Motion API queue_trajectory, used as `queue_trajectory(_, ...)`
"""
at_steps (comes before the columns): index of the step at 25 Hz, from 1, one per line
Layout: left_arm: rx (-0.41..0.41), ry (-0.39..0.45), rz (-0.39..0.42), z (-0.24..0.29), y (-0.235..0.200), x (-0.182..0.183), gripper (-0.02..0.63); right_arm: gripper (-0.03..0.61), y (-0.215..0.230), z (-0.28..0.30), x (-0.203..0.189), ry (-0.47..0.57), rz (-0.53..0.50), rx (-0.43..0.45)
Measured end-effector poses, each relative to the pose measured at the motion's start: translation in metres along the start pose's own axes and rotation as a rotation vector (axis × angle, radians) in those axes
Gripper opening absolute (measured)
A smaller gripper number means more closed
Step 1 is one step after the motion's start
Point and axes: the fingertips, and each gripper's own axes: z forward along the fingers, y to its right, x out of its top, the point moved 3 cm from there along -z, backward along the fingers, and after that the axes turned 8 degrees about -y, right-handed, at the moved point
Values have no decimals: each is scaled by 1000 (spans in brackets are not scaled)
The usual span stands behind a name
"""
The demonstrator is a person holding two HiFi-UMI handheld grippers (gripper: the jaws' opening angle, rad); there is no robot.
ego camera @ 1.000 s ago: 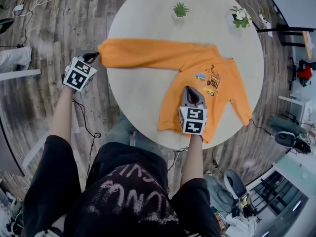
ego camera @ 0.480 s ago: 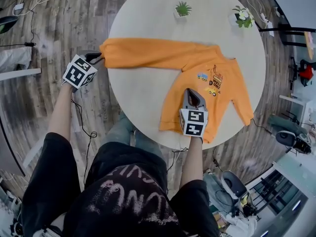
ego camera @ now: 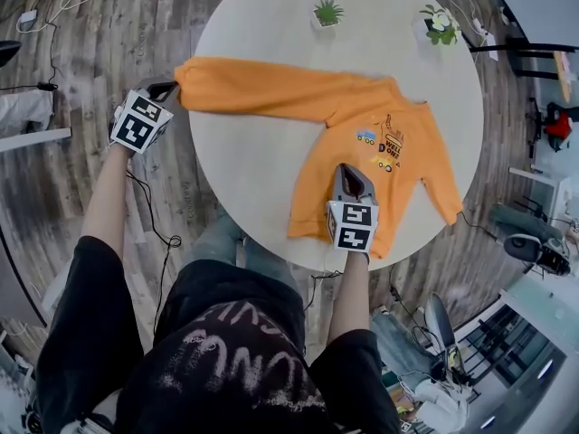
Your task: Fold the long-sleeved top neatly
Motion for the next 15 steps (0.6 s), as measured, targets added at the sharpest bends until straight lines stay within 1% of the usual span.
queue_trajectory(2,34,4,-2,-5,-5,5,9,6,3,-3,-6,-1,1,-1)
queue_trajectory(4,54,15,-1,-12,-3,10,9,20,8,-7,-15,-4,14,0)
queue_trajectory(9,68,32,39,-21,19,23,9,44,26,-21,-45,-11,49,-12)
queue_trajectory(12,45,74,73,-31,52,42,10,68,37,-34,-62,-4,39,-16)
queue_trajectory(15,-9,106,170,-37,111,61,11,95,49,-49,-86,-7,21,-9)
